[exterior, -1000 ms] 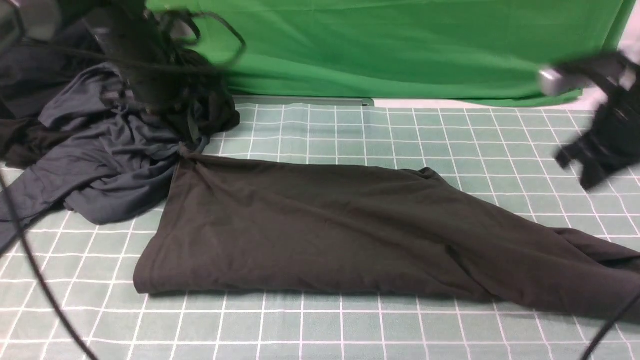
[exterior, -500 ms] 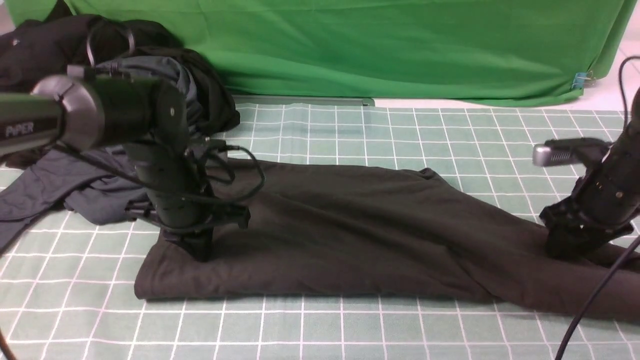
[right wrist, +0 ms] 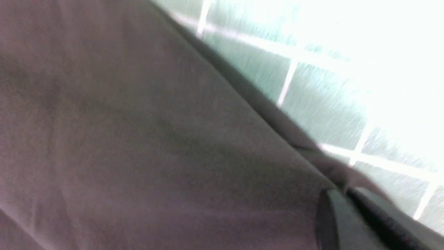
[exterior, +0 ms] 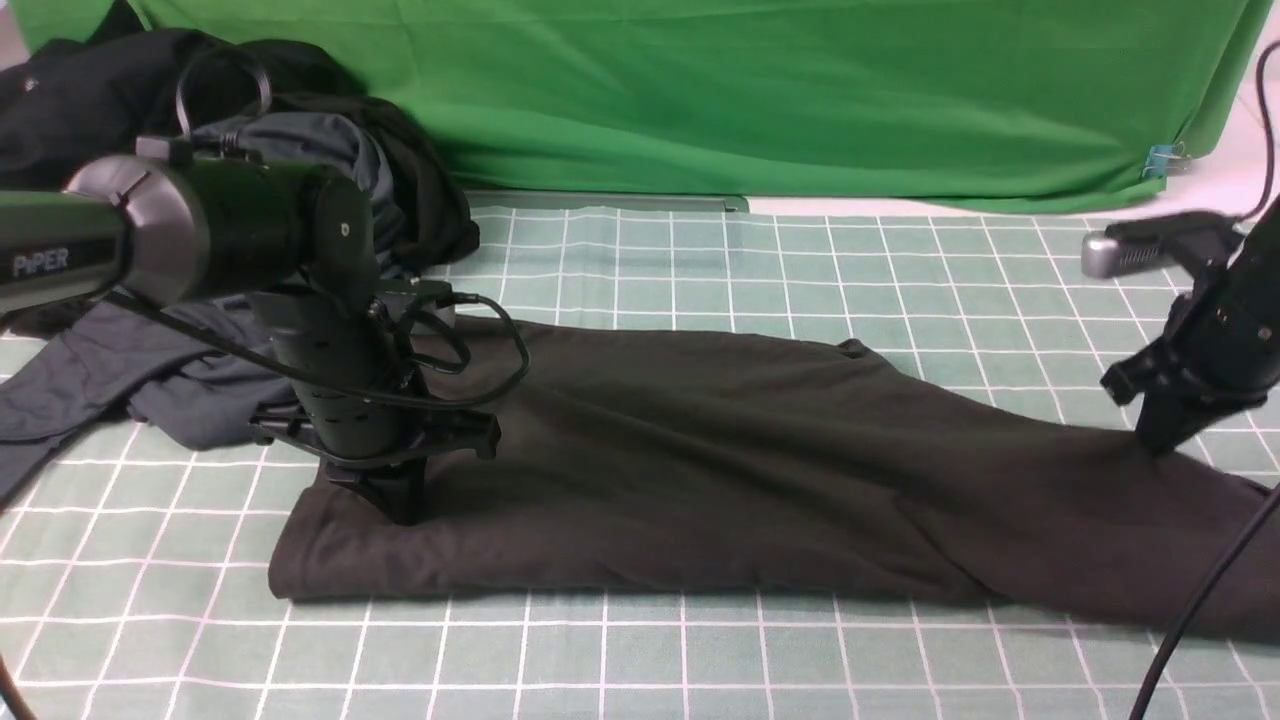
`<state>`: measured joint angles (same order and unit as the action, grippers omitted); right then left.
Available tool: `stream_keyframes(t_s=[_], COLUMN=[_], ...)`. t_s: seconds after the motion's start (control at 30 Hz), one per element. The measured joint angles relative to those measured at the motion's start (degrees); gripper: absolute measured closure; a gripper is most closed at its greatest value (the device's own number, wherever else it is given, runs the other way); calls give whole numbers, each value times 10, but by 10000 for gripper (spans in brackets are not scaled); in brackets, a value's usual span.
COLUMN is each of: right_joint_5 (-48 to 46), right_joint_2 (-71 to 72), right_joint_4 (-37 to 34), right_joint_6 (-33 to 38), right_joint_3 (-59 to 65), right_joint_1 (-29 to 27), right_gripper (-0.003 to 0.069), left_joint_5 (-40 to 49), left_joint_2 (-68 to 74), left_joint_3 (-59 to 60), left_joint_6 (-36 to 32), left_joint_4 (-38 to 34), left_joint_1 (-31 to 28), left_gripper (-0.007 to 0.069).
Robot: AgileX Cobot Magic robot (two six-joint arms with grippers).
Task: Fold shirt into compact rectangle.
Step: 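Pull the folded dark garment lengthwise by its ends to straighten it flat on the table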
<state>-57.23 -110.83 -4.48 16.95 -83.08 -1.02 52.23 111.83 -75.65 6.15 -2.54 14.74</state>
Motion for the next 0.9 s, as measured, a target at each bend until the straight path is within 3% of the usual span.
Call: stream_keyframes(t_s=[0.33, 0.4, 0.47, 0.5, 0.57, 0.63, 0.8, 0.9], right_joint_5=[58, 67, 46, 44, -2, -43, -46, -39], right_joint_2=[-42, -42, -36, -34, -16, 13, 81, 137], right_joint_4=[40, 50, 52, 53, 53, 62, 79, 83], right_joint_6=[10, -19, -60, -66, -85, -90, -115, -141], right_joint_3=[-12, -14, -20, -20, -21, -15, 43, 135], right_joint_1=[0, 0, -1, -1, -1, -3, -25, -78], right_gripper=[636, 586, 474, 462, 326, 275, 353, 375], left_joint_5=[2, 3, 3, 3, 4, 4, 10, 15], left_joint_2=[0, 0, 0, 0, 0, 0, -3, -4], left_joint_3=[0, 0, 0, 0, 0, 0, 0, 1], left_joint_6=[0, 0, 0, 0, 0, 0, -2, -12], left_joint_4=[0, -1, -1, -1, -1, 0, -4, -14], left_joint_1=[0, 0, 0, 0, 0, 0, 0, 0], left_gripper=[629, 629, 629, 629, 629, 629, 629, 629])
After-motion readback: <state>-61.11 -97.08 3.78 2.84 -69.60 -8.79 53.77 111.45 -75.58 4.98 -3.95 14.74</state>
